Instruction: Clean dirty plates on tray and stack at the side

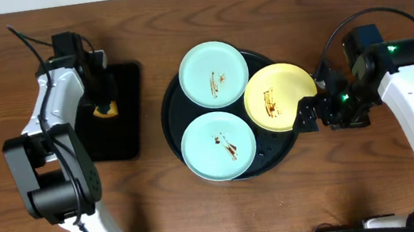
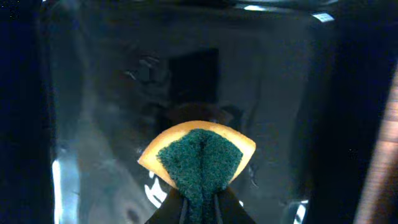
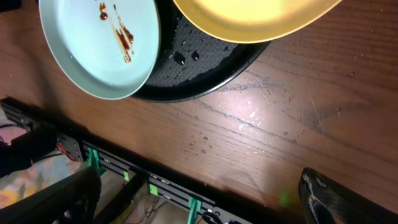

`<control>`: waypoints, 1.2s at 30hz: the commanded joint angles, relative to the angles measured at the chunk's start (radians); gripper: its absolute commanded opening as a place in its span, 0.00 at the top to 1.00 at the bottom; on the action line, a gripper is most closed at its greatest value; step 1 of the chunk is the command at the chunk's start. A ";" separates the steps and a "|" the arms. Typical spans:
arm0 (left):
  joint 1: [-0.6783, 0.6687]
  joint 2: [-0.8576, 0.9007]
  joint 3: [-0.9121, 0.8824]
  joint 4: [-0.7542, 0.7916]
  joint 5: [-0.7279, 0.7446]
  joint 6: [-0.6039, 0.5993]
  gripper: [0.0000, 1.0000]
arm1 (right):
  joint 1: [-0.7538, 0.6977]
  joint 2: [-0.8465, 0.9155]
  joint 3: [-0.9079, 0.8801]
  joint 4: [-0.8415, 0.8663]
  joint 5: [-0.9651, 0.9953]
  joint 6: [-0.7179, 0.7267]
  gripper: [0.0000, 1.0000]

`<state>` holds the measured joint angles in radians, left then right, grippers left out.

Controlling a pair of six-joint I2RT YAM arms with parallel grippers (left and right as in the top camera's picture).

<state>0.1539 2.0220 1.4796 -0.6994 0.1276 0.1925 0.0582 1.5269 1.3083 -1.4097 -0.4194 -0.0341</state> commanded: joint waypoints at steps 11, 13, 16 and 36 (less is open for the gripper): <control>0.043 0.130 -0.003 -0.006 -0.004 -0.014 0.43 | 0.003 -0.014 0.019 -0.003 -0.015 0.000 0.01; 0.043 0.130 -0.003 -0.011 -0.004 -0.014 0.37 | 0.003 -0.014 0.019 -0.003 -0.016 0.000 0.01; 0.043 0.119 -0.003 -0.020 -0.004 -0.014 0.26 | 0.003 -0.014 0.019 -0.004 -0.015 -0.001 0.01; 0.054 -0.058 -0.005 -0.171 0.056 -0.014 0.20 | 0.003 -0.014 0.019 -0.006 -0.015 -0.008 0.01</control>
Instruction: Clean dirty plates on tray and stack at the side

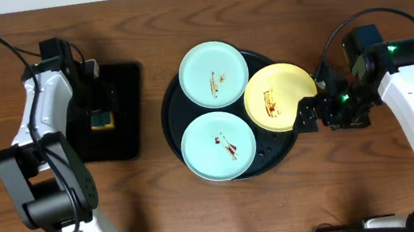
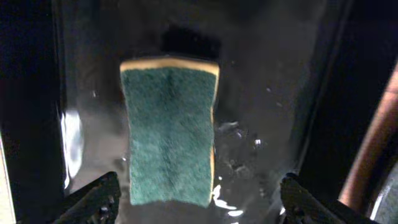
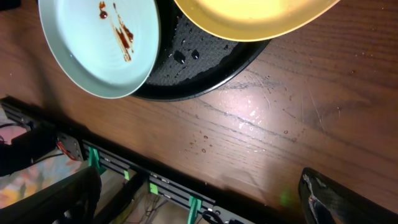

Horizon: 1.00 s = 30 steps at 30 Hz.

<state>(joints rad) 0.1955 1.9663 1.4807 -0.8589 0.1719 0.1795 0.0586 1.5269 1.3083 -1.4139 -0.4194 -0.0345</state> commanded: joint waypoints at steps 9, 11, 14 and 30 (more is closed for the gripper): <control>0.106 0.019 -0.011 -0.001 0.050 -0.002 0.18 | 0.003 -0.014 0.019 -0.019 -0.015 -0.008 0.01; 0.122 0.026 -0.011 0.000 0.078 -0.002 0.19 | 0.003 -0.014 0.019 -0.019 -0.015 -0.008 0.01; 0.126 0.043 -0.011 0.000 0.084 -0.002 0.19 | 0.003 -0.014 0.019 -0.019 -0.015 -0.008 0.01; 0.093 0.080 -0.019 0.000 0.105 0.048 0.29 | 0.003 -0.014 0.019 -0.024 -0.015 -0.008 0.01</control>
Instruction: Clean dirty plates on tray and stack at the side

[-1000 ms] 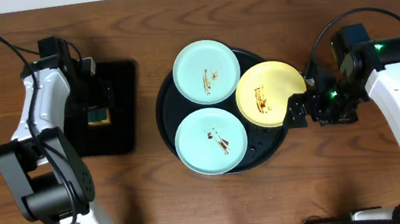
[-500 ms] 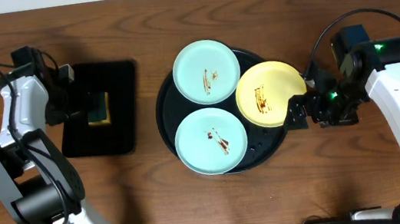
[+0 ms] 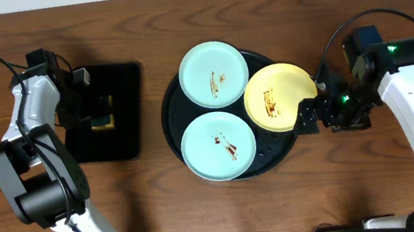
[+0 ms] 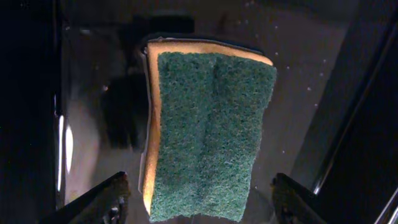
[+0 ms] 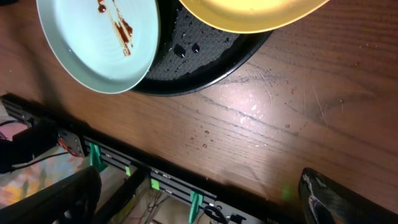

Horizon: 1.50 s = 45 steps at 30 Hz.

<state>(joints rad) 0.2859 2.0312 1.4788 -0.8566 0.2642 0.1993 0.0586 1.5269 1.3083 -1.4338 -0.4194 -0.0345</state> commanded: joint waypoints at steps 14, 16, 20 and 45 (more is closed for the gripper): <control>0.002 0.095 -0.017 0.019 0.013 0.032 0.21 | 0.003 -0.014 0.019 -0.018 -0.015 -0.008 0.01; 0.002 0.095 -0.017 0.037 0.013 0.033 0.20 | 0.003 -0.014 0.019 -0.018 -0.015 -0.008 0.01; 0.002 0.095 -0.017 0.047 0.013 0.033 0.25 | 0.003 -0.014 0.019 -0.018 -0.015 -0.008 0.01; -0.082 0.094 -0.016 0.057 0.010 0.061 0.93 | 0.003 -0.014 0.019 0.003 -0.005 -0.007 0.01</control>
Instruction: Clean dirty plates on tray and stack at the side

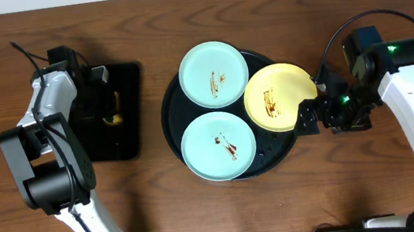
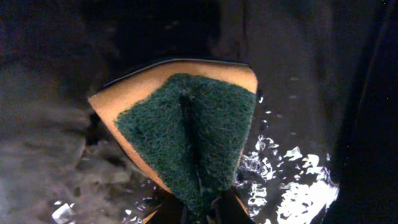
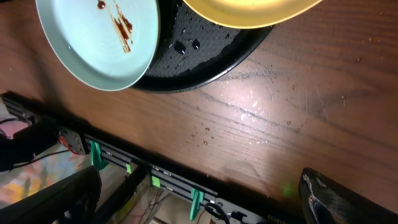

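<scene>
Three dirty plates lie on the round black tray (image 1: pixel 168 113): a light blue plate (image 1: pixel 213 74) at the back, another light blue plate (image 1: pixel 218 146) at the front, and a yellow plate (image 1: pixel 281 97) on the right, all with brown smears. My left gripper (image 2: pixel 198 208) is shut on a green and yellow sponge (image 2: pixel 186 127), pinched into a fold over the wet black basin (image 1: pixel 126 82). My right gripper (image 1: pixel 311 114) stands open at the tray's right edge, beside the yellow plate (image 3: pixel 249 12), holding nothing.
Water glistens in the black basin (image 2: pixel 292 180) under the sponge. Drops lie on the round tray (image 3: pixel 186 53) and on the wooden table (image 3: pixel 261 118). The table's front rail (image 3: pixel 168 183) shows below the right gripper.
My left gripper was open over the sponge lying flat in the basin. Now it is shut on the sponge, folding it. The right arm has hardly moved.
First my left gripper was shut on the folded sponge in the basin. Then it stood open with the sponge lying flat in the water, and stayed open a second later. Now it grips the folded sponge again. The right gripper stayed open by the yellow plate throughout.
</scene>
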`<control>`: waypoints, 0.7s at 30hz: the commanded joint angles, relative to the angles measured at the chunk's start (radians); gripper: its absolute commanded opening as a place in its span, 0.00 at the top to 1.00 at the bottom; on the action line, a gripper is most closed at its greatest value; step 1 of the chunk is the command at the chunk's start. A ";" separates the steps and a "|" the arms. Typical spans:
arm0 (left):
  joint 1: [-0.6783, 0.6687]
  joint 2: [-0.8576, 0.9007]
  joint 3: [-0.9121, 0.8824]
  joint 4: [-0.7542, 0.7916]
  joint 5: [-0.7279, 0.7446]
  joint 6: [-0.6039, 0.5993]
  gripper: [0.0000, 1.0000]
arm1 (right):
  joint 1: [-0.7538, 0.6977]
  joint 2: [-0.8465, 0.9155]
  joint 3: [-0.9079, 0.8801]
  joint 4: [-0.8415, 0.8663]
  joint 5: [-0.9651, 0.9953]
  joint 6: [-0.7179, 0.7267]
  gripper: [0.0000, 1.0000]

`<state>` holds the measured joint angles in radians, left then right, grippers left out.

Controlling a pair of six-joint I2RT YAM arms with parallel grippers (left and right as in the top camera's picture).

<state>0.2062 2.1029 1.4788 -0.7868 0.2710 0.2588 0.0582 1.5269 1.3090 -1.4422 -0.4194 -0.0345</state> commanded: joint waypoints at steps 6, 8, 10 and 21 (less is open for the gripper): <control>-0.003 0.014 -0.016 -0.043 -0.006 -0.012 0.93 | 0.003 -0.014 0.018 0.087 0.084 0.061 0.01; -0.003 0.002 -0.015 -0.046 -0.006 -0.037 0.93 | 0.003 -0.010 0.016 0.122 0.144 0.114 0.01; -0.003 -0.015 -0.014 -0.046 -0.004 -0.060 0.93 | 0.003 0.001 0.011 0.149 0.199 0.156 0.01; -0.003 -0.059 -0.014 -0.072 0.002 -0.078 0.93 | 0.006 0.199 -0.095 0.172 0.197 0.156 0.01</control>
<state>0.2047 2.0781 1.4776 -0.8486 0.2710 0.2028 0.0586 1.6665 1.2453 -1.2697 -0.2291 0.1047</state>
